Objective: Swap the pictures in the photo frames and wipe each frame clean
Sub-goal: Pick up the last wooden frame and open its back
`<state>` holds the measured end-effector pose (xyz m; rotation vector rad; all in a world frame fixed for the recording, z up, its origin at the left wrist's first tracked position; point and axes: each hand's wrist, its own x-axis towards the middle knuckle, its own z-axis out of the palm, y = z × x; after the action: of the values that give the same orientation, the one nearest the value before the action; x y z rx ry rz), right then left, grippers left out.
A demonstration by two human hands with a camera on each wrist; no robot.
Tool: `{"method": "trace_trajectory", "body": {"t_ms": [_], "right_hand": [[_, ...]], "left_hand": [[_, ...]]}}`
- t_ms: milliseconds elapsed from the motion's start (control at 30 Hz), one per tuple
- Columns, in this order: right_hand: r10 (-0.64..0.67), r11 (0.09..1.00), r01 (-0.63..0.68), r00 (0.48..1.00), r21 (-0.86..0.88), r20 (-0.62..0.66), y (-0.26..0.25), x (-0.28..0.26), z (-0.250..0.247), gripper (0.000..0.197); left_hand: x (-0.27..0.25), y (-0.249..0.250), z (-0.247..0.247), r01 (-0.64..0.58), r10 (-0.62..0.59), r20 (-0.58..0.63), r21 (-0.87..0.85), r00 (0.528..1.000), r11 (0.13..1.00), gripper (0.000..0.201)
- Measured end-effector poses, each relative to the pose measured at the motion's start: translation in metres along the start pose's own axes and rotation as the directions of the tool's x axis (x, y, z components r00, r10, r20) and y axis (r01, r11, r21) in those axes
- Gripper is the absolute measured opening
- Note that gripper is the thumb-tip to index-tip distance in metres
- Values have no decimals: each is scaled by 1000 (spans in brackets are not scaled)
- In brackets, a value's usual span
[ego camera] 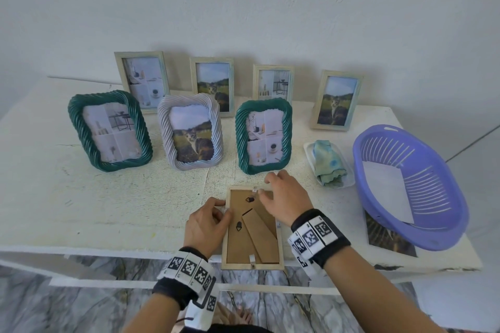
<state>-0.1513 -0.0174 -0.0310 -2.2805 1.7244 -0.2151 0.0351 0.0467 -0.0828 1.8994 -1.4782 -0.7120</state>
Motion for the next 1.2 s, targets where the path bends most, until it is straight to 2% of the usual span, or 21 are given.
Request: {"method": "trace_trajectory", "body": {"t_ms": [133, 233, 400, 467, 567, 667, 833, 967, 1100, 1200], "right_hand": [[-24, 994, 34, 994, -101, 102, -8, 20, 7, 40], [-28, 987, 45, 994, -154, 109, -8, 28, 10, 40], [-97, 972, 116, 990, -204, 99, -9, 28, 5, 20], [-139, 960, 162, 984, -229, 112, -7, 29, 3, 19], [-184, 953, 215, 971, -215, 153, 0, 33, 1, 18], [-184, 963, 207, 973, -173, 142, 5, 31, 2, 20], [-161, 986, 164, 983, -34, 83, -2, -3, -1, 35], [-251, 968, 250, 965, 13, 80, -13, -56, 2, 22], [-274, 959, 280, 956, -51, 102, -18, -96, 17, 35], [-266, 956, 274, 960, -107, 88, -21, -108, 24, 34]], "left_hand": [[1, 0, 0, 10, -10, 3, -15, 1000, 1000, 18], [2, -1, 0, 7, -7, 2, -18, 1000, 1000, 18], [3, -3, 1, -8, 8, 1, -13, 1000, 1000, 18], [3, -4, 1, -12, 12, 1, -14, 1000, 1000, 18], [4, -4, 1, -16, 16, 5, -22, 1000, 1000, 17], [4, -4, 0, -12, 12, 8, -31, 1000, 999, 17], [3, -6, -1, -9, 11, 15, -103, 1000, 995, 17], [1, -10, -1, -49, 52, 17, -149, 999, 988, 21], [2, -12, -1, -53, 58, 25, -167, 998, 985, 21], [2, -13, -1, -45, 52, 30, -184, 998, 982, 21]]}}
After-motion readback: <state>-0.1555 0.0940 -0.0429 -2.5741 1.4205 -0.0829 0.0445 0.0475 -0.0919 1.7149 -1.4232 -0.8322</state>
